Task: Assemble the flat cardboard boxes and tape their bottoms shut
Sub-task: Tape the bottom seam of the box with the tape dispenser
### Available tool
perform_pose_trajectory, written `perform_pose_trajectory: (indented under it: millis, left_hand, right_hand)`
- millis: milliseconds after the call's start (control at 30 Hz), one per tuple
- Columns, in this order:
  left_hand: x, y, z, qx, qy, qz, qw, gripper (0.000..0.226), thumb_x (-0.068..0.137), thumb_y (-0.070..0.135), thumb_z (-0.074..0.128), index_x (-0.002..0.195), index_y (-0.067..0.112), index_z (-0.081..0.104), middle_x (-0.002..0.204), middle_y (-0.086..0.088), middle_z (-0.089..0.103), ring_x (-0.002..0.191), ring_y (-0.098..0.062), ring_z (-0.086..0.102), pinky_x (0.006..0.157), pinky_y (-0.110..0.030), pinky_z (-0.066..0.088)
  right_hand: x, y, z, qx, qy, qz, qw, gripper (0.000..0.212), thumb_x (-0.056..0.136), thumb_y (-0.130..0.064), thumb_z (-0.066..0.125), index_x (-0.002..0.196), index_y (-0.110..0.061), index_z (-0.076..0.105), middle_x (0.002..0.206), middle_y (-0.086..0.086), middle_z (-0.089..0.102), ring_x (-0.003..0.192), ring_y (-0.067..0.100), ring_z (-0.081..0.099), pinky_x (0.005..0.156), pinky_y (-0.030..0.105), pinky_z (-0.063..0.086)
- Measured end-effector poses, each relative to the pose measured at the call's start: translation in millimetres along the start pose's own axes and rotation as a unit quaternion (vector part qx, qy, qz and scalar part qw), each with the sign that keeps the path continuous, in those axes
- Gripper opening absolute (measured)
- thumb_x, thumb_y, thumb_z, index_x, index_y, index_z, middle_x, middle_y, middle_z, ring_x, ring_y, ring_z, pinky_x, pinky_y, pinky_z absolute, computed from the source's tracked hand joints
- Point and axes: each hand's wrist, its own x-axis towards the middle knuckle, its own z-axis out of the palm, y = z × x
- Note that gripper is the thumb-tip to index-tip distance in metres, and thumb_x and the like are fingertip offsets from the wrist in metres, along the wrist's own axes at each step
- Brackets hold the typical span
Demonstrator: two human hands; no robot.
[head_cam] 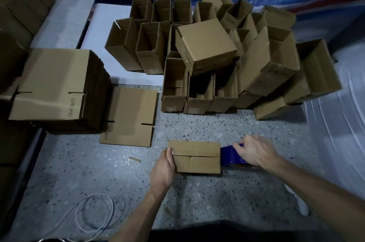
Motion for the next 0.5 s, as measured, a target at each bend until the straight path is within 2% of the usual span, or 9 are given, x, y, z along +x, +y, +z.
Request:
perform_pose_trajectory:
  millis: [67, 167, 233, 333, 433, 500]
  left_hand:
    - [2, 0, -1, 0.006, -0.001, 0.002, 1.0, 0.048, 0.102, 0.057, 0.011, 0.1, 0.03, 0.051, 0.095, 0.005, 0.058, 0.086, -0.019, 0.053, 0.079, -0.036, 0.038]
    - [1, 0, 0, 0.018, -0.009, -0.008, 1.0, 0.054, 0.103, 0.057, 0.01, 0.107, 0.027, 0.055, 0.097, 0.003, 0.059, 0.087, -0.02, 0.052, 0.08, -0.036, 0.038]
    - [1, -6, 1, 0.018, -0.007, -0.003, 1.0, 0.058, 0.101, 0.059, 0.009, 0.109, 0.027, 0.057, 0.1, 0.003, 0.063, 0.087, -0.019, 0.054, 0.081, -0.036, 0.04]
    - [4, 1, -5, 0.018, -0.015, -0.002, 1.0, 0.059, 0.101, 0.059, 0.009, 0.111, 0.028, 0.058, 0.107, 0.002, 0.066, 0.091, -0.018, 0.056, 0.082, -0.035, 0.04]
    - [-2, 5, -6, 0.043, -0.03, -0.013, 0.999, 0.058, 0.104, 0.056, 0.011, 0.12, 0.025, 0.057, 0.114, 0.0, 0.065, 0.105, -0.024, 0.061, 0.083, -0.033, 0.037]
    - [0, 4, -7, 0.041, -0.02, -0.006, 0.999, 0.058, 0.104, 0.056, 0.011, 0.12, 0.025, 0.057, 0.117, -0.001, 0.066, 0.108, -0.024, 0.062, 0.083, -0.032, 0.036]
  right_hand:
    - [4, 3, 3, 0.01, 0.012, 0.005, 1.0, 0.054, 0.095, -0.055, 0.041, 0.059, -0.017, 0.058, 0.052, -0.006, 0.057, 0.048, 0.009, 0.054, 0.055, 0.03, 0.038]
    - [4, -9, 25, -0.084, -0.044, -0.035, 0.995, 0.049, 0.099, -0.049, 0.033, 0.071, -0.019, 0.061, 0.06, -0.007, 0.058, 0.052, 0.009, 0.056, 0.053, 0.027, 0.046]
    - [0, -16, 53, -0.04, -0.068, 0.002, 0.997, 0.046, 0.101, -0.044, 0.032, 0.079, -0.019, 0.063, 0.068, -0.005, 0.06, 0.063, 0.012, 0.063, 0.062, 0.029, 0.053]
    - [-13, -8, 83, 0.109, -0.001, 0.139, 0.984, 0.058, 0.102, -0.051, 0.029, 0.08, -0.015, 0.069, 0.069, -0.002, 0.065, 0.065, 0.015, 0.065, 0.067, 0.032, 0.057]
    - [-37, 3, 114, 0.119, 0.022, 0.172, 0.978, 0.06, 0.1, -0.059, 0.033, 0.088, -0.014, 0.071, 0.076, 0.006, 0.07, 0.071, 0.023, 0.067, 0.07, 0.033, 0.057]
    - [-48, 7, 136, 0.115, 0.061, 0.151, 0.98, 0.05, 0.101, -0.05, 0.044, 0.098, -0.008, 0.069, 0.079, 0.011, 0.071, 0.069, 0.025, 0.068, 0.069, 0.032, 0.055]
